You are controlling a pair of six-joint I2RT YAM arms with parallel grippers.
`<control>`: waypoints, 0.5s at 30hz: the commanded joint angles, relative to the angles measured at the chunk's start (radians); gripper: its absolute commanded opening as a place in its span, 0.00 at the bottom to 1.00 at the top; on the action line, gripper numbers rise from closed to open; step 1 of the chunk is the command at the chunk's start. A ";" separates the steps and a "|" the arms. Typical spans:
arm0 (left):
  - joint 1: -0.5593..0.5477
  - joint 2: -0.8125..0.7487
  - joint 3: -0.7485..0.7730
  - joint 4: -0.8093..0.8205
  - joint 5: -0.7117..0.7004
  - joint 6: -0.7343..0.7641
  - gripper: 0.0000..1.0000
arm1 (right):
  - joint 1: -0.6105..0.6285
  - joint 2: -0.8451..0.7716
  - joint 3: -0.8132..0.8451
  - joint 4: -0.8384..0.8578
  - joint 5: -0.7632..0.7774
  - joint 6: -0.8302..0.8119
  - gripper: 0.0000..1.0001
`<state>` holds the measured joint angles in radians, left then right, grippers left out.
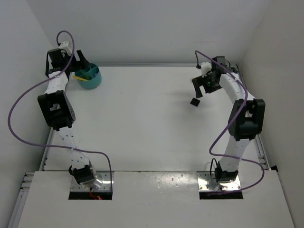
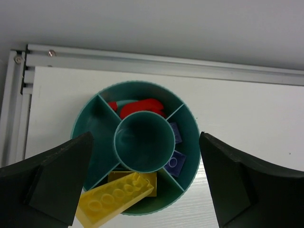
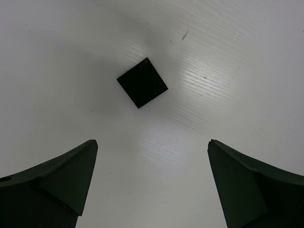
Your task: Sort the legos into containers by color
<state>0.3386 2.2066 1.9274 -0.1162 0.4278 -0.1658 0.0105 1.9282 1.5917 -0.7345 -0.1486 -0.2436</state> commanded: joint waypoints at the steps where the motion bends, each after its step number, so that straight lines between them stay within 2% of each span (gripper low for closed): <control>1: 0.017 0.010 0.029 0.004 0.014 -0.012 1.00 | 0.013 0.000 0.021 0.021 -0.002 -0.020 0.99; 7: 0.028 0.019 0.007 0.024 0.075 -0.070 1.00 | 0.013 -0.009 0.011 0.012 0.007 -0.020 0.99; 15: 0.037 -0.010 -0.094 0.046 0.189 -0.121 1.00 | 0.013 -0.009 0.002 0.012 0.007 -0.020 0.99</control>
<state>0.3569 2.2417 1.8656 -0.1020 0.5510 -0.2546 0.0166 1.9285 1.5917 -0.7353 -0.1474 -0.2520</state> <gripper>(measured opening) 0.995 0.994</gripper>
